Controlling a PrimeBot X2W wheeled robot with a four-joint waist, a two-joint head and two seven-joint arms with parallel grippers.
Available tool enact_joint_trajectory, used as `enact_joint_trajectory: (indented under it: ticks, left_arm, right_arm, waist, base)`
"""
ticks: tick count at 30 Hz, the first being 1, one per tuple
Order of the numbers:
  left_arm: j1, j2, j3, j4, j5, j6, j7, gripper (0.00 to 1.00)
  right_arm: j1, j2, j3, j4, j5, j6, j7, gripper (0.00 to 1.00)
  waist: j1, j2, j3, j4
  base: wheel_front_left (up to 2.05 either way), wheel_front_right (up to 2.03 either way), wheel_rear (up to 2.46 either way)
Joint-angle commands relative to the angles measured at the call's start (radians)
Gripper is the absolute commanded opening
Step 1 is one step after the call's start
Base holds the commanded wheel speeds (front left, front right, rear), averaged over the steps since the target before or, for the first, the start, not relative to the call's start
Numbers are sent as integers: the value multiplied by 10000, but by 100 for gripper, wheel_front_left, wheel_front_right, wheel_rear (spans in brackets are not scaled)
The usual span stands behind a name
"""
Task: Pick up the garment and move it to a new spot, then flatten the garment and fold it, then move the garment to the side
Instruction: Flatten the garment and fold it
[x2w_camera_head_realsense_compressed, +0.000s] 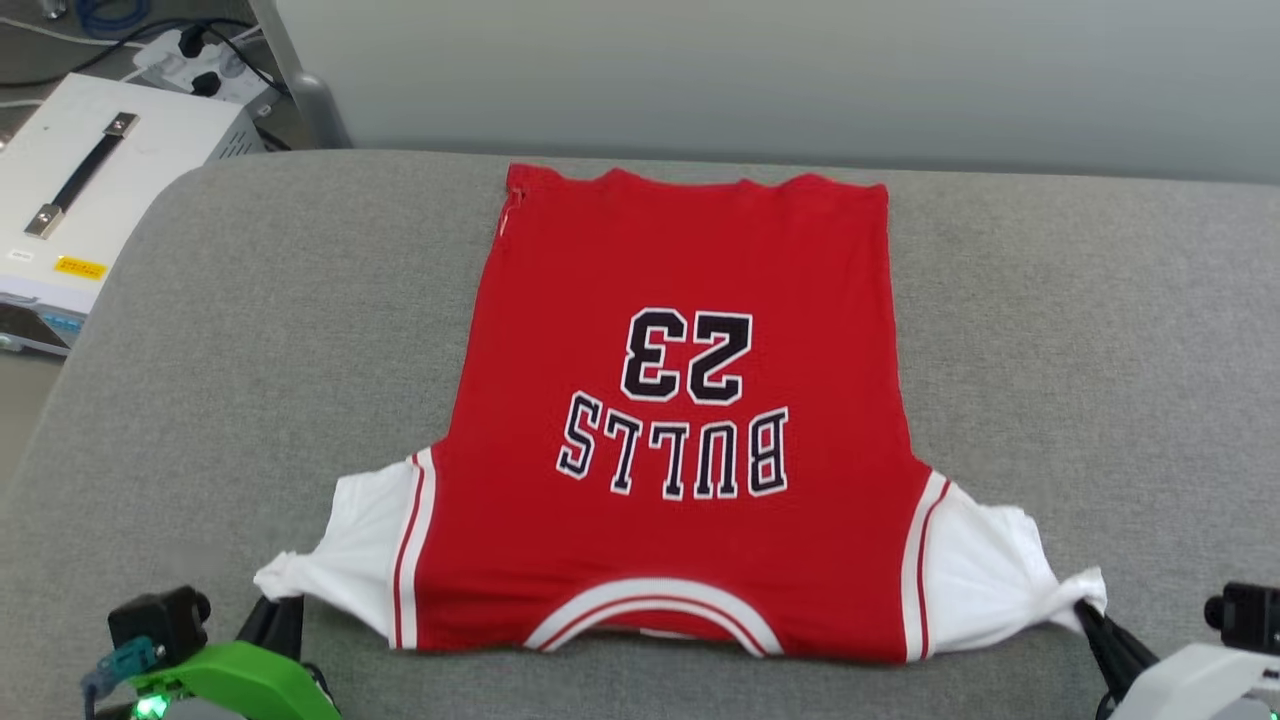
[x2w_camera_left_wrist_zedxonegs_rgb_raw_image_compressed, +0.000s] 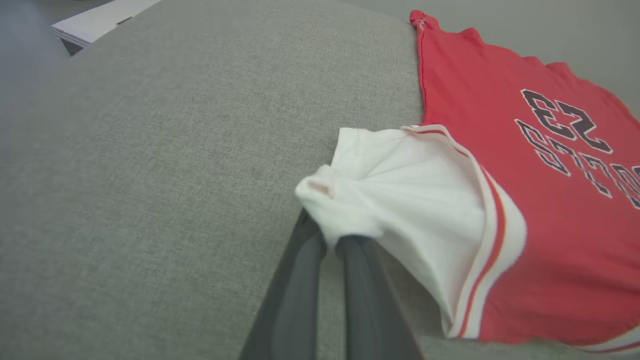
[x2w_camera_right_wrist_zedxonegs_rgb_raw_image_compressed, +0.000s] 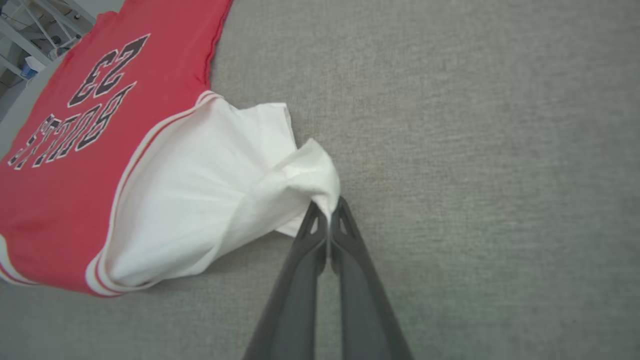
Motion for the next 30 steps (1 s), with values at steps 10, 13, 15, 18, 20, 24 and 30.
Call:
enact_joint_trajectory:
  ticks: [10, 13, 15, 18, 20, 24, 30]
  left_arm:
    - [2328, 323, 383, -1543, -426, 1129, 548, 0]
    - [2506, 317, 333, -1786, -426, 1238, 644, 0]
    - [2476, 315, 258, -1885, -378, 1257, 687, 0]
    - [2306, 272, 105, -2013, -278, 1235, 702, 0]
    - [2169, 229, 44, -2083, -237, 1252, 705, 0]
    - [1852, 144, -97, -2181, -76, 1259, 590, 0]
    - [1214, -91, -329, -2454, 261, 1233, 179, 0]
  right_arm:
    - [2602, 1754, -1429, -1634, -1777, -23, 1674, 0]
    - [2724, 1953, -1460, -1871, -2052, -23, 1902, 0]
    - [2647, 2042, -1618, -1992, -2224, -23, 1850, 44]
    - [2409, 2132, -1697, -2198, -2274, -23, 1747, 100]
    - [2110, 2123, -1740, -2322, -2231, -23, 1759, 100]
    - [858, 1750, -2022, -2153, -1850, -23, 1724, 100]
    - [-1615, 808, -2288, -905, -1443, -23, 2032, 100]
  waist:
    - [1, 0, -683, 120]
    - [1, 0, -645, 149]
    - [1, 0, -587, 181]
    - [1, 0, -461, 274]
    - [1, 0, -294, 300]
    - [1, 0, 14, 392]
    - [1, 0, 546, 878]
  base:
    - [0, 0, 0]
    - [0, 0, 0]
    - [0, 0, 0]
    - [0, 0, 0]
    - [0, 0, 0]
    - [0, 0, 0]
    - [0, 0, 0]
